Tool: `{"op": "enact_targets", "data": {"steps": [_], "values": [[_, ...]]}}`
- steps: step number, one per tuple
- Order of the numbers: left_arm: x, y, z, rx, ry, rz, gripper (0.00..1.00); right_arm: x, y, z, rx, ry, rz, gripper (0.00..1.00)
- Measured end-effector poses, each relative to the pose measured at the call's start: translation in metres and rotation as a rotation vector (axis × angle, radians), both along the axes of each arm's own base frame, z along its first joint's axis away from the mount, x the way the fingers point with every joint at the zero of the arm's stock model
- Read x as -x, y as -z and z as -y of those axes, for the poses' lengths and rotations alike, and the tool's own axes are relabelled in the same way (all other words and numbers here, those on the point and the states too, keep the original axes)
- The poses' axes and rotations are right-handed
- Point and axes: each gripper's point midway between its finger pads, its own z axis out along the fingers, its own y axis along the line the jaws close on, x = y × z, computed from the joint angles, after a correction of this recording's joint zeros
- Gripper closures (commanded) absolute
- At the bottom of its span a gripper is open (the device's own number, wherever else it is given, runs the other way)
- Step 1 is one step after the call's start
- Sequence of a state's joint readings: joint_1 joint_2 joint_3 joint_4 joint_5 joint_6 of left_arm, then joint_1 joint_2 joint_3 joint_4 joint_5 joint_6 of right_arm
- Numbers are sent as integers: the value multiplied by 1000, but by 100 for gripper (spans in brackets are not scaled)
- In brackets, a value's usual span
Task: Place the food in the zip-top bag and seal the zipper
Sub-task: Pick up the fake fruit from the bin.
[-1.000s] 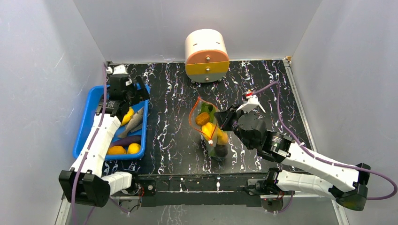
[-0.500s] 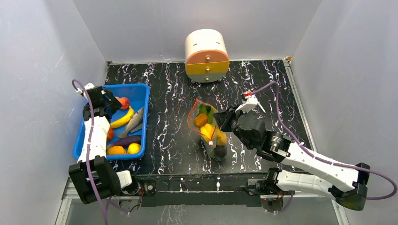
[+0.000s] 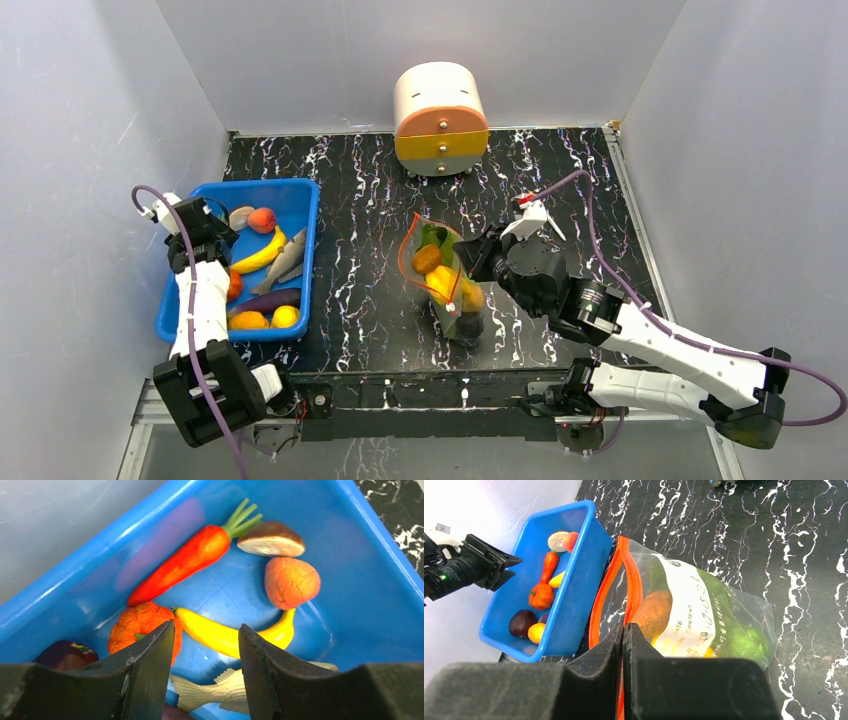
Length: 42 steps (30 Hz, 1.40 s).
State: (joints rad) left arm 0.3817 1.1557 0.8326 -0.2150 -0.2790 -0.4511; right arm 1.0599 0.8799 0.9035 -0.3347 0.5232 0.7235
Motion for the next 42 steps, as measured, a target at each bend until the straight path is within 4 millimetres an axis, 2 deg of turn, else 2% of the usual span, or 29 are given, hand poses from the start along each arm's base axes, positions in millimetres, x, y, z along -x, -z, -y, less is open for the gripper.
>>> {"op": "enact_targets", "data": {"steps": [8,14,18,25,37,42], "values": [[19,11,-18,12,-99,0,53,1,0,-6,22,-29,-1,100],[25,18,-22,15,-153,-4,52,1,0,-6,23,-30,0,100],[35,31,-22,18,-186,-36,44,1,0,-6,22,-30,0,100],[50,39,-29,11,-281,-77,46,0,6,-11,32,-37,-10,100],[55,62,-23,50,-288,-112,62,-2,7,-18,28,-48,-10,100],[51,69,-21,66,-278,-112,77,-2,6,-18,27,-48,-10,100]]}}
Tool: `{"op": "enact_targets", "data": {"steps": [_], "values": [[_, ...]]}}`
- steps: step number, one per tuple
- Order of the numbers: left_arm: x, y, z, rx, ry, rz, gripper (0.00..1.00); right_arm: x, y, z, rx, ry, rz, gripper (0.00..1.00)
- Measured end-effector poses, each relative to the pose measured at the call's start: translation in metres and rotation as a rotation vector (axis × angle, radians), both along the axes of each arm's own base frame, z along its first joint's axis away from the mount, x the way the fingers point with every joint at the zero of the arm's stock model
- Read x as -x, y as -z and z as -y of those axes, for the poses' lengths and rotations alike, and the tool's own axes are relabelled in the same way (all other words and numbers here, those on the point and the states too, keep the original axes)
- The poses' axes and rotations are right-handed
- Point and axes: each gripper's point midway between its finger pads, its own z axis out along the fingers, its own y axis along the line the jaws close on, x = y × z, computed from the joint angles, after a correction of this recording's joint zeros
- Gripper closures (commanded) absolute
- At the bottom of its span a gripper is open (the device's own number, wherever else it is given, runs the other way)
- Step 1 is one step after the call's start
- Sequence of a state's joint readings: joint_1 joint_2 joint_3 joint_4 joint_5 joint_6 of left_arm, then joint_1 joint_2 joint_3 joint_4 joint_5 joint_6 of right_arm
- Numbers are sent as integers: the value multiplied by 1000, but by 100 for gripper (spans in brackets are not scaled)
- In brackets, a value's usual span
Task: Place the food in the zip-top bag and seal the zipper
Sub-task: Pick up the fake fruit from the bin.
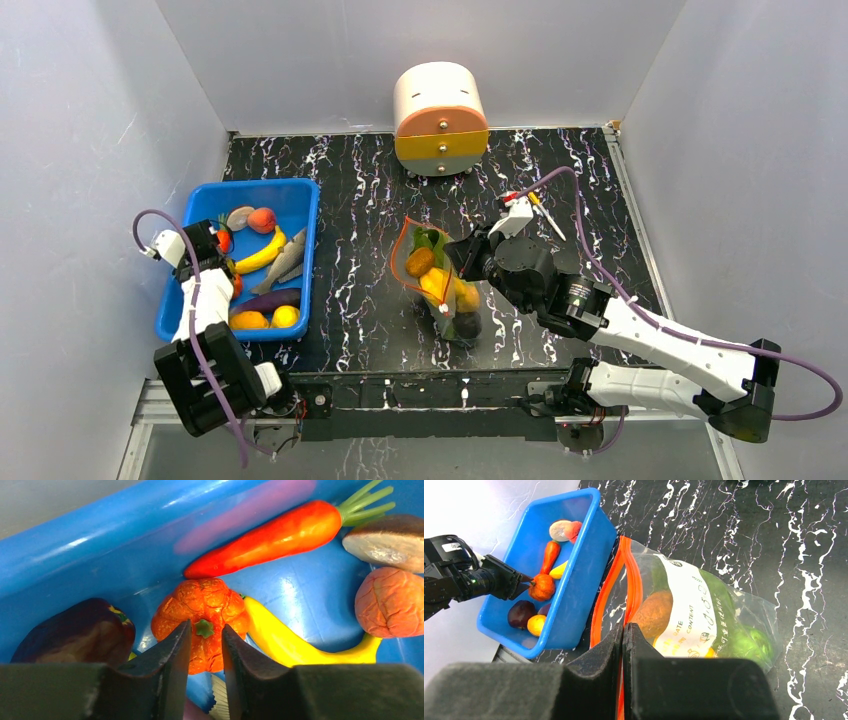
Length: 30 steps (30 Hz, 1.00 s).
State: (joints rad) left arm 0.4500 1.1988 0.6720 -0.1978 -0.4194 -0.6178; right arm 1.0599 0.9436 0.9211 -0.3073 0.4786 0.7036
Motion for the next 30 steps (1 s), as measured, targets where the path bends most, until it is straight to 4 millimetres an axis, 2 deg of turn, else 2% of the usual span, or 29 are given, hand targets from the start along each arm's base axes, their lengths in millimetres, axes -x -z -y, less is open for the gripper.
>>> {"op": "enact_targets", "data": {"steps": [2,7,14,18,22,25,30], "values": [[-3,3,1,9,11,-3,78,0,0,0,0,0,0,100],[-7,4,1,9,27,1,73,0,0,0,0,0,0,100],[-8,9,0,8,37,-18,73,0,-1,0,-1,1,1,100],[-7,9,-2,-2,41,-26,84,0,0,0,-1,1,1,100],[-7,9,-2,-8,51,-31,100,0,0,1,0,1,1,100],[-8,6,-3,-16,61,-25,100,0,0,1,0,1,1,100],[-12,-12,-1,-39,93,26,100,2,-3,3,-9,1,3,100]]}}
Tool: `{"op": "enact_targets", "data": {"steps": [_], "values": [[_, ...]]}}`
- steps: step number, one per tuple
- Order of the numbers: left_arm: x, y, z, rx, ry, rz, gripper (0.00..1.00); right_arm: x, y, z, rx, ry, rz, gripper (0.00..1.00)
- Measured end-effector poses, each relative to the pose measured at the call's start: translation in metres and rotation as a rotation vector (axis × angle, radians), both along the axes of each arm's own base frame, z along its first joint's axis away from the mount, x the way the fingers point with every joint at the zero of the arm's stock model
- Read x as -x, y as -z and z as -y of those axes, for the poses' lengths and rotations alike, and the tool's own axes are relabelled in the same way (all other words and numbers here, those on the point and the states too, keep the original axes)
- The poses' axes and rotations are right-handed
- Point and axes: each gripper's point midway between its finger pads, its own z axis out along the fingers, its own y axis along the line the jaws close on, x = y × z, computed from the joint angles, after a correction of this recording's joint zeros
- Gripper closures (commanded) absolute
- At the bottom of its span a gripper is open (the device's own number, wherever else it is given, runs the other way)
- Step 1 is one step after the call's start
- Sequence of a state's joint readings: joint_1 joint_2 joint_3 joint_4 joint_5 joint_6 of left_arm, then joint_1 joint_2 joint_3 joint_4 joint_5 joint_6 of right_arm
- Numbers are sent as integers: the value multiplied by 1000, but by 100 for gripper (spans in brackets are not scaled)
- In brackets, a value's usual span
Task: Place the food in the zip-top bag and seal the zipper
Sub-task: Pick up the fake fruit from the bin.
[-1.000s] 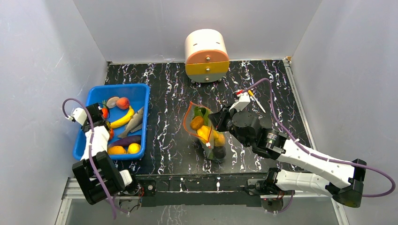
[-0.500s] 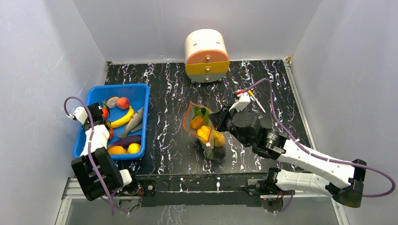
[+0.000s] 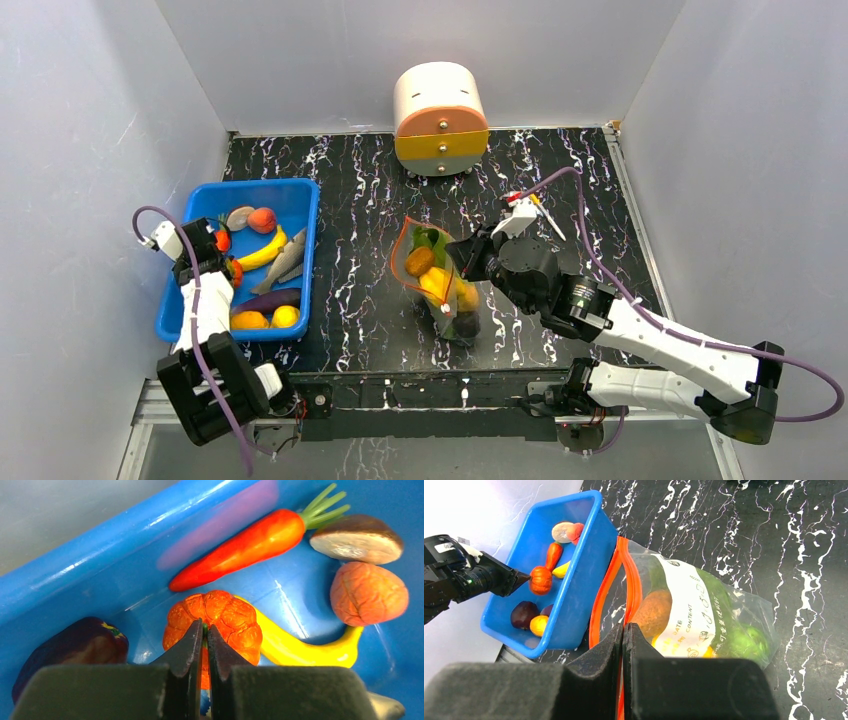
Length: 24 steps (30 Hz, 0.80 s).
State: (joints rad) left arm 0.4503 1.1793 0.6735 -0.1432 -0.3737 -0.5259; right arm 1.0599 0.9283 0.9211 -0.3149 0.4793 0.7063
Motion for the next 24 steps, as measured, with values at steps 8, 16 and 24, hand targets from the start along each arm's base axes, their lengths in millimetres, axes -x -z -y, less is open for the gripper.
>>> {"op": "enact_targets", "data": {"steps": [8,16,24], "values": [[-6,-20,16,-13,98,39,100,0,0,0,-2,0,-1,100],[-38,-69,48,-51,288,110,100,-2,4,-2,10,8,-5,100],[-63,-118,106,-13,557,246,100,-7,8,-5,19,21,-6,100]]}}
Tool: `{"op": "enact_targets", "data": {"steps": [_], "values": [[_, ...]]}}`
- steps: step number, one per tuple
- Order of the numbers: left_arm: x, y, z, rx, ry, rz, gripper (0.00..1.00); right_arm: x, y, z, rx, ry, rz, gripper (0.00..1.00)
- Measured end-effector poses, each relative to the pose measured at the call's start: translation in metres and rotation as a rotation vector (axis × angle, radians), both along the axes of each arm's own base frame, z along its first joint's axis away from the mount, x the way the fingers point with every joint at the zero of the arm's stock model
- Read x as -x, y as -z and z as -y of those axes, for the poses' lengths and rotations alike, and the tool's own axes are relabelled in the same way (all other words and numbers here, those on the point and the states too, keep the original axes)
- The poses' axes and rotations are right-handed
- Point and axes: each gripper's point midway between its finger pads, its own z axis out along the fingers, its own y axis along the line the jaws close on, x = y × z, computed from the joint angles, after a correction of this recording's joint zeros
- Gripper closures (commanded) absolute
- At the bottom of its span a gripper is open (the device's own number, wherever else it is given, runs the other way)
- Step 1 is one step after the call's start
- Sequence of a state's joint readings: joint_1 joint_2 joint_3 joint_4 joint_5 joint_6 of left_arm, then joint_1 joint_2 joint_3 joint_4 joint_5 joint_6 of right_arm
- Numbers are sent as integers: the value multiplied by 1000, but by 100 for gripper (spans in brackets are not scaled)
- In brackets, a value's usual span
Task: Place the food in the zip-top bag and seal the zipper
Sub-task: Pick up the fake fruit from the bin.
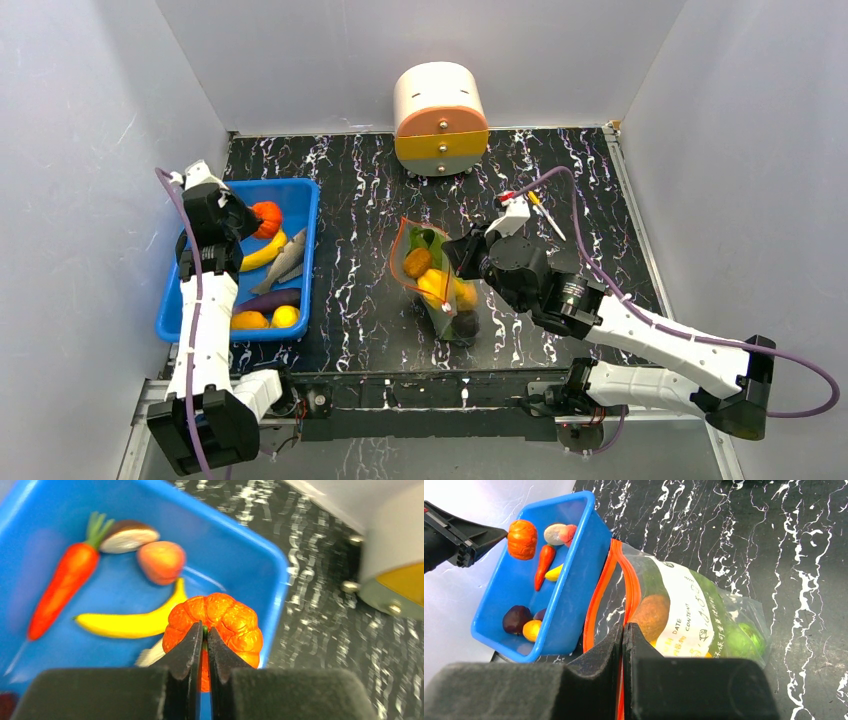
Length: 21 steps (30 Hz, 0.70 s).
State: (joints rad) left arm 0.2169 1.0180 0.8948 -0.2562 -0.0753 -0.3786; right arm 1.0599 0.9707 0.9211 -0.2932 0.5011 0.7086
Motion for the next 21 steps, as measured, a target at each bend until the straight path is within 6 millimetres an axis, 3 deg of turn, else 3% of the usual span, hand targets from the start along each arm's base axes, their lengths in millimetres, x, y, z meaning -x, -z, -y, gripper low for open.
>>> {"op": "enact_targets", "data": {"steps": [3,10,14,17,21], "values": [[-9,-16,29,38,130,45,100,-1,-2,0,-11,6,4,100],[-12,-33,101,194,437,117,100,-3,-2,1,-17,25,1,100],[-2,-41,155,293,660,127,100,-5,-3,4,-28,52,-2,100],[10,-50,183,360,781,141,100,-6,-3,4,-43,65,-9,100],[29,-85,219,504,917,227,100,-6,-4,4,-62,71,-19,100]]}}
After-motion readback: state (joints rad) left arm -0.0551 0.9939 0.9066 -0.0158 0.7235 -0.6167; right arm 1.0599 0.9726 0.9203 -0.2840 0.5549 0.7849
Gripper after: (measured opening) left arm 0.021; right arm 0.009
